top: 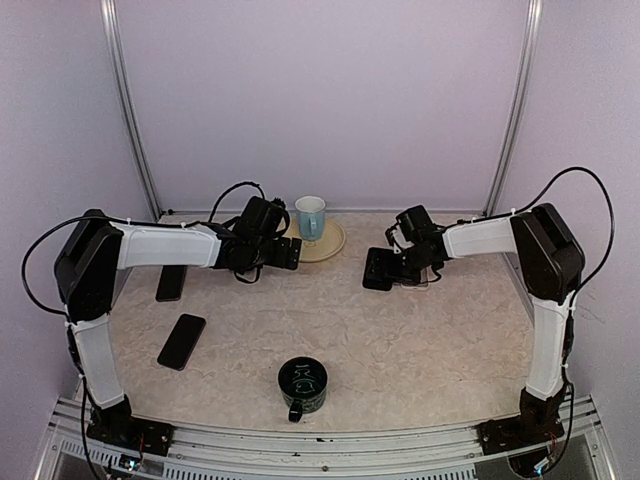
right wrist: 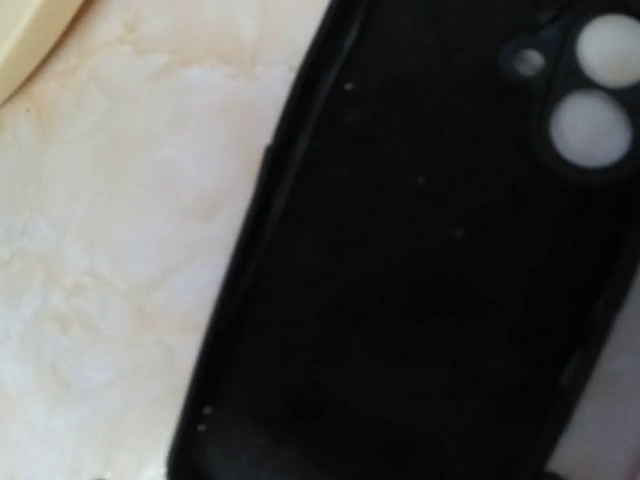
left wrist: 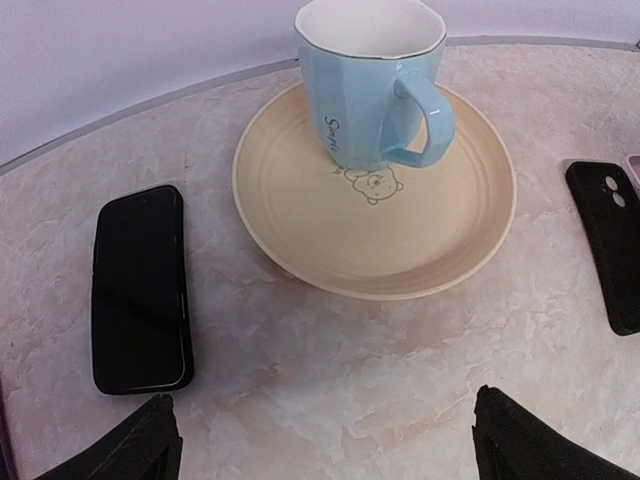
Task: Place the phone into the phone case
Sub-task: Move the phone case to the center of the board, then move the phone to the center of the board.
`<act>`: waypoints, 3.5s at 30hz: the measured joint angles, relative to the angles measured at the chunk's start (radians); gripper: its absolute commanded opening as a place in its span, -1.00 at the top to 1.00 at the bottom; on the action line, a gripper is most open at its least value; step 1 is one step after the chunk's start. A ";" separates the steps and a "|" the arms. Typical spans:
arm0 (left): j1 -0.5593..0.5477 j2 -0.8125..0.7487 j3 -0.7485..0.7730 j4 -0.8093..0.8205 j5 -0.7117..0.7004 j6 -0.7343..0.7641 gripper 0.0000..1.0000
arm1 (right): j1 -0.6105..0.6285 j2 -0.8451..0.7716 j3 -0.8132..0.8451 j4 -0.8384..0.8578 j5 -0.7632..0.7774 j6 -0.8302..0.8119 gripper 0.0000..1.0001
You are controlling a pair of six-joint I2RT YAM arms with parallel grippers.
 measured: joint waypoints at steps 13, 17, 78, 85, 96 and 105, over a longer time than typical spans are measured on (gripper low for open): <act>0.001 -0.009 -0.007 0.007 -0.002 -0.002 -0.98 | 0.000 0.010 -0.009 -0.011 0.014 -0.015 0.40; 0.002 -0.009 -0.008 0.007 -0.003 -0.002 -0.98 | 0.000 0.010 -0.018 -0.003 0.014 -0.024 0.57; -0.035 0.251 0.241 -0.119 0.103 0.108 -0.98 | 0.087 -0.188 -0.215 0.001 -0.050 -0.021 0.29; -0.043 0.257 0.240 -0.133 0.102 0.111 -0.98 | 0.060 -0.100 -0.010 -0.073 -0.015 -0.210 -0.14; -0.040 0.138 0.091 -0.113 0.098 0.067 -0.98 | 0.060 0.153 0.426 -0.239 -0.066 -0.583 -0.12; -0.024 -0.066 -0.053 -0.108 0.100 0.008 -0.98 | 0.060 0.260 0.516 -0.352 -0.072 -0.761 -0.07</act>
